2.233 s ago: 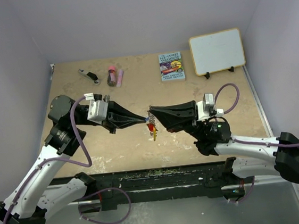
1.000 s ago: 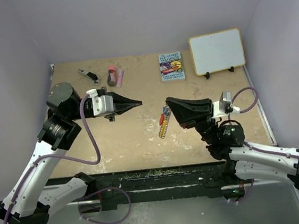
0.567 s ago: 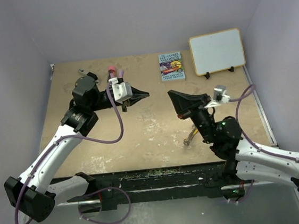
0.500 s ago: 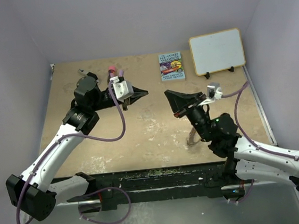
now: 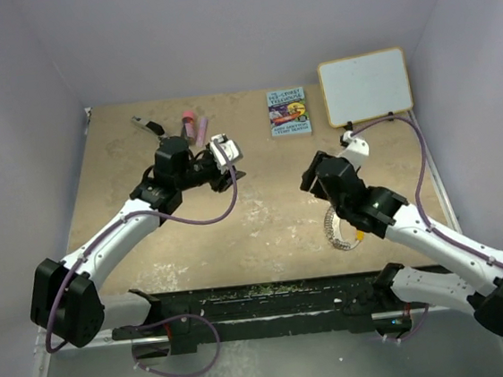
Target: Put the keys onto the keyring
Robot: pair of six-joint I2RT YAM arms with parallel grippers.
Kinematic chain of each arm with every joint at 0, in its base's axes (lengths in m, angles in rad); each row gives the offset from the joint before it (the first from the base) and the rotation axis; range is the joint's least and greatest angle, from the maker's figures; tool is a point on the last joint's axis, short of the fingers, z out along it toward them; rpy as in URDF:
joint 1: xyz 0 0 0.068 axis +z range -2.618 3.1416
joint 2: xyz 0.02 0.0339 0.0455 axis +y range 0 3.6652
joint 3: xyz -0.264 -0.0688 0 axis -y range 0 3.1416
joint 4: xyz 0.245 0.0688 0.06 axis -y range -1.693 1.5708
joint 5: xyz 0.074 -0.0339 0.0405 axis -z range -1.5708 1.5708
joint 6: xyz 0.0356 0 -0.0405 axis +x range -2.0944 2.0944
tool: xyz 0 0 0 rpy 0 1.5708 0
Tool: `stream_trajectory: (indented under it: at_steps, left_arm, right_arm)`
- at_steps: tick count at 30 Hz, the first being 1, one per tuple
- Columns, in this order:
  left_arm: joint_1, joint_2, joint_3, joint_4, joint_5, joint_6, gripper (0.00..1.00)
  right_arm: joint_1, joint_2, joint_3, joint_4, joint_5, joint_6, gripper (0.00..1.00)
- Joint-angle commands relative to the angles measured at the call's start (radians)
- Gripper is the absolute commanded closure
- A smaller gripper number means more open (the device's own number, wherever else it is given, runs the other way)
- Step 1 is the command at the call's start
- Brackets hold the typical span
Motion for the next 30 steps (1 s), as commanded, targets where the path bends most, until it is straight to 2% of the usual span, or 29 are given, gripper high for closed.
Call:
stream_trajectory:
  at_steps: [1,4,8,14,22,26,30]
  left_arm:
    - [-0.006,0.011,-0.031,0.021,-0.028,0.018,0.42]
    - [-0.01,0.002,-0.048,-0.001,-0.007,0.023,0.38]
    - [-0.012,-0.011,-0.052,-0.031,-0.001,0.044,0.35]
    - [-0.012,-0.045,-0.074,-0.026,0.001,0.062,0.35]
    - [-0.012,-0.058,-0.101,0.032,0.008,0.057,0.35]
    - [-0.012,-0.059,-0.1,0.038,-0.009,0.07,0.35]
    - [-0.012,-0.061,-0.103,0.022,-0.022,0.082,0.35]
  right_arm:
    - [-0.124,0.056,-0.086,-0.218,-0.097,0.177,0.34]
    - [-0.215,0.141,-0.15,-0.191,-0.177,0.212,0.33]
    - [-0.27,0.257,-0.185,-0.139,-0.253,0.244,0.32]
    - [-0.284,0.354,-0.209,-0.104,-0.276,0.258,0.3]
    - [-0.284,0.417,-0.284,0.044,-0.381,0.25,0.32]
    - [-0.281,0.489,-0.292,0.261,-0.485,0.199,0.36]
    - [-0.259,0.585,-0.251,0.401,-0.612,0.187,0.43]
